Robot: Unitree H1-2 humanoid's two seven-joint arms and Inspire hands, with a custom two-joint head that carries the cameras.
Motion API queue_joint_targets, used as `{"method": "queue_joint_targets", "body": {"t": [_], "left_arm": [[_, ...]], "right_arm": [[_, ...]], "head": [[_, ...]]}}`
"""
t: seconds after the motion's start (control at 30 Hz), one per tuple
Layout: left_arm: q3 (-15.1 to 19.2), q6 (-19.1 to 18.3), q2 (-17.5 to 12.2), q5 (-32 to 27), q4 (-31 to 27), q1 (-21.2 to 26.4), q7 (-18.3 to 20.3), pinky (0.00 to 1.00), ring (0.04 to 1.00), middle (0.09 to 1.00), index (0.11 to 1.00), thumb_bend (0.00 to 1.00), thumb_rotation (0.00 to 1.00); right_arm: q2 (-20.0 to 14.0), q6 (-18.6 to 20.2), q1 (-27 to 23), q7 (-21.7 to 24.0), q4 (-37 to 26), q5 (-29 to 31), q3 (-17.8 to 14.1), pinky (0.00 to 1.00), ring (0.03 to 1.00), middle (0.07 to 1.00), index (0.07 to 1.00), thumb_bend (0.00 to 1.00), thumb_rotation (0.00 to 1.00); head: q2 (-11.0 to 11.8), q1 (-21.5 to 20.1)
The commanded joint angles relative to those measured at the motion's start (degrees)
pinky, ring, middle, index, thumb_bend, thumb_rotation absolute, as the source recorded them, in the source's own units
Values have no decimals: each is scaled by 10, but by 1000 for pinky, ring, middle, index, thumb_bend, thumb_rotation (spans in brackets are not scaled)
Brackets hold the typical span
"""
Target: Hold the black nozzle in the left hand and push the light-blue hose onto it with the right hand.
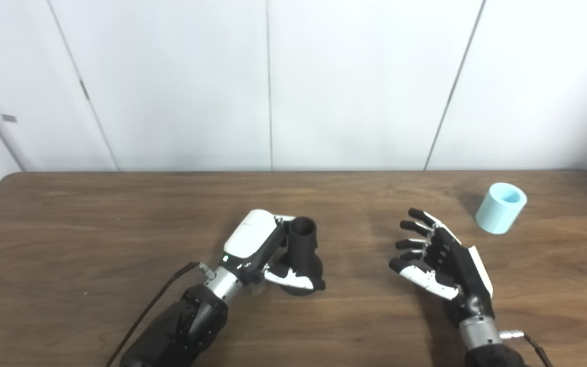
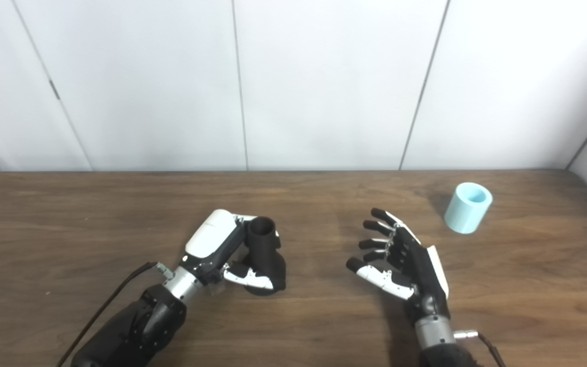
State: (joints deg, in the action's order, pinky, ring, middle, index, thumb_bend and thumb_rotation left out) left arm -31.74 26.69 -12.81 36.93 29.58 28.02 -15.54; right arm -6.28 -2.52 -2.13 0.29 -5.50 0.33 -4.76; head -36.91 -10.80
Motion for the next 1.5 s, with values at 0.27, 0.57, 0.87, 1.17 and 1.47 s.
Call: {"method": "queue_joint_targets", "body": {"t": [0.27,0.57,0.87,1.17,1.47], "left_arm": [[-52,2,7,3,83,-68,26,353,410,459,495,505,0],[-51,2,-12,-14,84,-78,28,367,415,456,494,505,0],[-67,2,-25,-39,91,-72,20,370,429,463,490,506,0],[-94,2,-36,-61,82,-68,-1,380,437,463,492,506,0],[-109,2,-42,-64,86,-65,-13,368,418,451,497,505,0]], "right_arm": [[-111,107,-91,21,-153,-40,-26,493,582,739,791,755,213],[-208,273,-170,51,-236,-129,-47,481,559,695,739,716,32],[-306,209,-190,48,-65,-133,-94,696,778,814,817,799,193],[-314,118,-194,63,88,-55,-113,798,855,870,881,923,370],[-293,60,-186,89,185,0,-102,855,913,950,957,1000,431]], "head": [[11,-83],[43,-181],[60,-213],[61,-200],[62,-198]]}}
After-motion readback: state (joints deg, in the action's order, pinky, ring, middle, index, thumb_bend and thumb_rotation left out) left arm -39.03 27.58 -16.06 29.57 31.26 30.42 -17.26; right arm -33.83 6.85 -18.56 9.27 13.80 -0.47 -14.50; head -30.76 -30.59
